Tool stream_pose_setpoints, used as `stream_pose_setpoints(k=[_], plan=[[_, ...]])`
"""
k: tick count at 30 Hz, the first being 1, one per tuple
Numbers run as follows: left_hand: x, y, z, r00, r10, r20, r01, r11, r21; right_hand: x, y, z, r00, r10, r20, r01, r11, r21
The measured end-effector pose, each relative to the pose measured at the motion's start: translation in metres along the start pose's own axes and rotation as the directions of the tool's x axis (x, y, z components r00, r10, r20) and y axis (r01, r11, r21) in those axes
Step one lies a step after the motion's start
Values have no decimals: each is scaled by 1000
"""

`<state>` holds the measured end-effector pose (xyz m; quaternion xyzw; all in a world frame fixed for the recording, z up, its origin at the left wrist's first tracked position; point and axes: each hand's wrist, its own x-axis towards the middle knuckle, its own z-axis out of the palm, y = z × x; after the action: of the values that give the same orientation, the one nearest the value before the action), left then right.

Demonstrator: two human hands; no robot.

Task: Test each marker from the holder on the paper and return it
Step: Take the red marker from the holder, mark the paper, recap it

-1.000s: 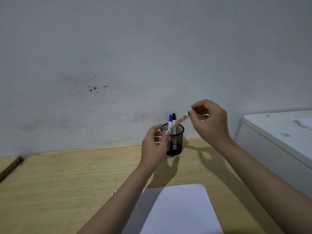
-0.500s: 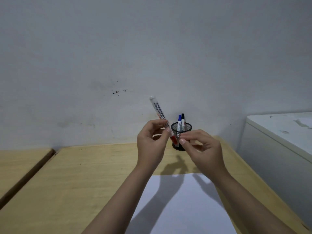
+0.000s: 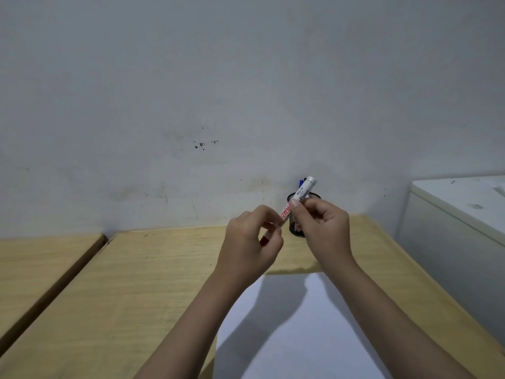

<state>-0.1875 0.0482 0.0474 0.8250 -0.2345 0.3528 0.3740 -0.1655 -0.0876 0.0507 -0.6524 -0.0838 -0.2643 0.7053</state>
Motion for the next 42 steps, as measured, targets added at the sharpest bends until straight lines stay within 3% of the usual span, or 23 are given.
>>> stream_pose_setpoints(k=[6,9,16,30,35,42], plan=[[-21,-8,-6,937,-346,51,348,910,-225,-2,1,-7,994,92,-60,-82,984,160],[-26,-8,-4,896,-444,10,418,835,-358,-6,4,-8,990,133,-46,-119,967,224],[-38,-6,7,891,-454,11,415,804,-426,-30,15,-4,973,181,145,-208,957,204],[-41,-9,3,868,-451,209,496,761,-418,-37,18,-20,939,57,338,-133,969,208],[-40,-30,-8,803,-504,318,596,661,-455,-23,17,-28,958,80,274,-162,943,291],[-32,-86,-19,699,-703,131,698,630,-340,-19,21,-34,979,165,118,-191,943,272]])
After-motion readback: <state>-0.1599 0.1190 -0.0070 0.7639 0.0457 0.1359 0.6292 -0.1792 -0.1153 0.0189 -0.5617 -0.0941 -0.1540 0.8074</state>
